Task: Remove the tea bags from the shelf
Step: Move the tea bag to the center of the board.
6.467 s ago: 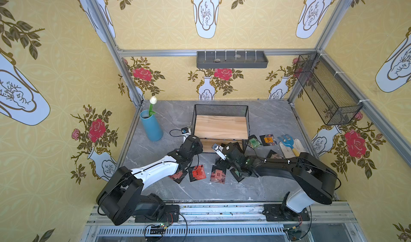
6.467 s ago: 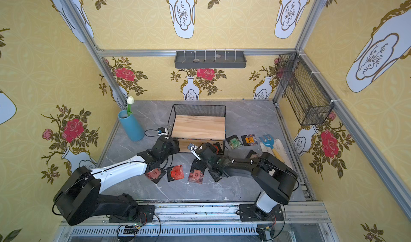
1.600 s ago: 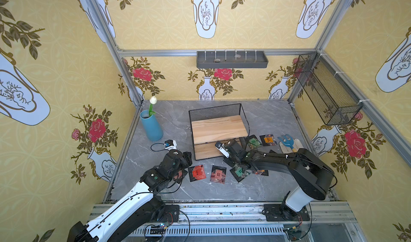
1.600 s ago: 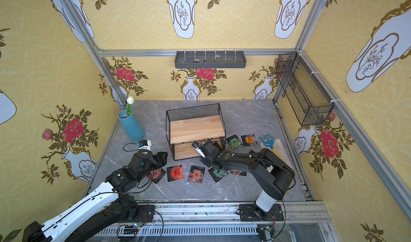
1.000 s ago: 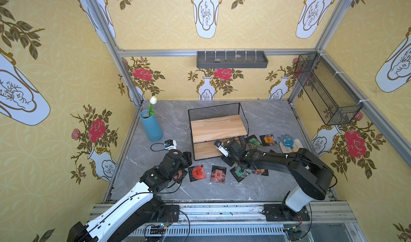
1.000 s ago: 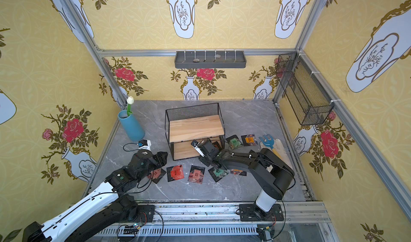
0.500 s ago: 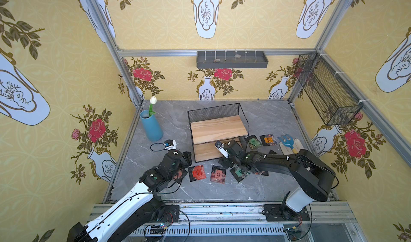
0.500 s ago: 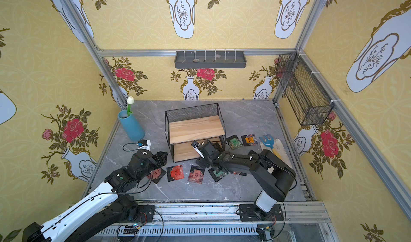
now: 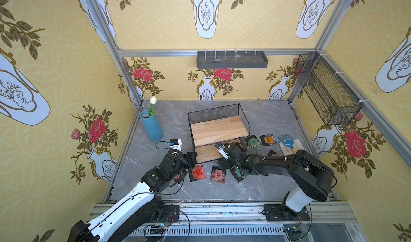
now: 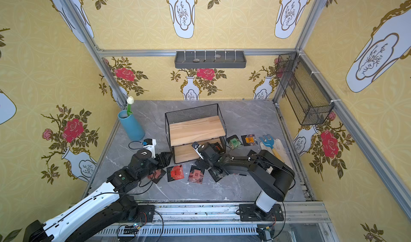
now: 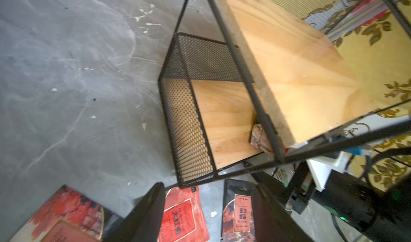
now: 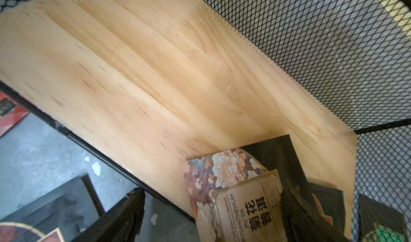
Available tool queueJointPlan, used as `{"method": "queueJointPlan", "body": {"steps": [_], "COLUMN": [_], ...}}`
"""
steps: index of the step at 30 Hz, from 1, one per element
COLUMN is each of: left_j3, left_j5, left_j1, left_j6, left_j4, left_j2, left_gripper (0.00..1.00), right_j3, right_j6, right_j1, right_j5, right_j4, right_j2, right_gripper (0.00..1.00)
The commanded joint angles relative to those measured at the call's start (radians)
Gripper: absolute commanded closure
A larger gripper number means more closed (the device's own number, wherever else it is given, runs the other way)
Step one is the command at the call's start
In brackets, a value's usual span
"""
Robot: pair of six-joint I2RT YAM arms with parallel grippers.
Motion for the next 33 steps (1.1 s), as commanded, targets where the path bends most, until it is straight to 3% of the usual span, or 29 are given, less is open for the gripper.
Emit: {"method": "queueJointPlan", "body": {"steps": [1,5,8,13,17,27,31,33], "left_j3": [-0.003,0.025,0.052,0.074,0.087,0.129,0.135,0.141], "left_j5": [0.074,0.073,0.064,0.020,-0.009,-0.089,-0.102,-0.110], "left_j1": [0.000,-0.001,-0.001,-0.001,0.000,0.000,0.000,0.000], "left_j6": [0.066,0.093,0.111,0.154,0.161,0.220,0.245,0.249], "left_j4": [0.133,0.155,0.168,0.220,0.244,0.230,0.227,0.216], "left_j2": [0.007,0.069,0.130,0.210,0.251,0.293,0.299,0.301], "left_gripper": [0.29,0.29,0.34,0.60,0.82,0.89,0.88,0.83], "right_j3": [0.003,0.010,0.007,0.005,-0.010,-0.068,-0.077,-0.083], "right_j6": [0.019,0.018,0.020,0.010,0.007,0.011,0.038,0.060], "right_j1": [0.000,0.001,0.000,-0.004,-0.009,-0.012,-0.016,-0.021], "right_j5": [0.036,0.026,0.017,-0.010,-0.022,0.014,0.021,0.022], "right_j4": [0.111,0.112,0.120,0.117,0.128,0.211,0.220,0.218], "right_j2": [0.007,0.027,0.030,0.033,0.037,0.007,-0.023,-0.046], "right_gripper": [0.03,0.02,0.01,0.12,0.11,0.01,0.03,0.03]}}
